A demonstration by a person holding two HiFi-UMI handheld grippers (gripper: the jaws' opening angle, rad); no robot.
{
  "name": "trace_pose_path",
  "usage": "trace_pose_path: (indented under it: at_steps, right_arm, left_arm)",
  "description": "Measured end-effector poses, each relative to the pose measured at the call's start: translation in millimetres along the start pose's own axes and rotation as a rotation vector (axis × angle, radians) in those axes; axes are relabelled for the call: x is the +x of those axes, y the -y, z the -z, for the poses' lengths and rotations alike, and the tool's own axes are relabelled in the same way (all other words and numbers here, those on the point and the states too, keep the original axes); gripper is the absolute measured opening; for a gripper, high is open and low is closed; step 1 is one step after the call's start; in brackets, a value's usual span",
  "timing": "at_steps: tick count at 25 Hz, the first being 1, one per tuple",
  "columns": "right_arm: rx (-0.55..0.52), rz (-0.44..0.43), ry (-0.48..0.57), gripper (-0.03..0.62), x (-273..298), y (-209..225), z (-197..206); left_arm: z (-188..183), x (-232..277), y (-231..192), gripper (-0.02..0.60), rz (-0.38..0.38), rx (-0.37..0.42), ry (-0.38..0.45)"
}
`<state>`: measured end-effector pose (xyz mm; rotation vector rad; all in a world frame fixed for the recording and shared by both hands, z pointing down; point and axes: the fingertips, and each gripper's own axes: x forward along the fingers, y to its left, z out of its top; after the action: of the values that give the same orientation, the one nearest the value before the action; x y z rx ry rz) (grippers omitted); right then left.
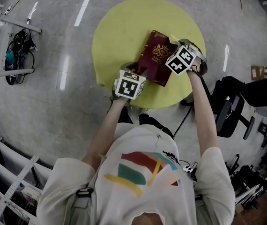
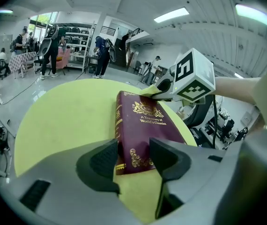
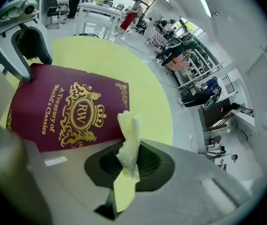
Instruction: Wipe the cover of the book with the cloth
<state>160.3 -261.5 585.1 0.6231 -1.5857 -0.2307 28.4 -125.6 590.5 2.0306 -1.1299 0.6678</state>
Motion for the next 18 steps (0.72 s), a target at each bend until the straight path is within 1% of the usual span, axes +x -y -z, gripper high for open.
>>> trace_pose_path:
  at_steps: [3, 8, 13, 18]
  right_arm:
    - [-0.026, 0.008, -0.009, 0.029, -1, -3, 0]
    - [-0.042, -0.002, -0.010, 0.029, -3, -13, 0]
    - [-0.079, -0.032, -0.003, 0.029, -7, -23, -4]
    - [-0.061, -0.081, 0.009, 0.029, -12, -33, -6]
  left_arm:
    - [-1, -1, 1, 0.212, 0.000, 0.000, 0.003]
    - [0, -1, 0, 0.212, 0.002, 0.002, 0.004]
    - [0, -1, -1, 0.211, 0.005, 0.003, 0.001]
    - [0, -1, -1, 0.212, 0.006, 0.003, 0.005]
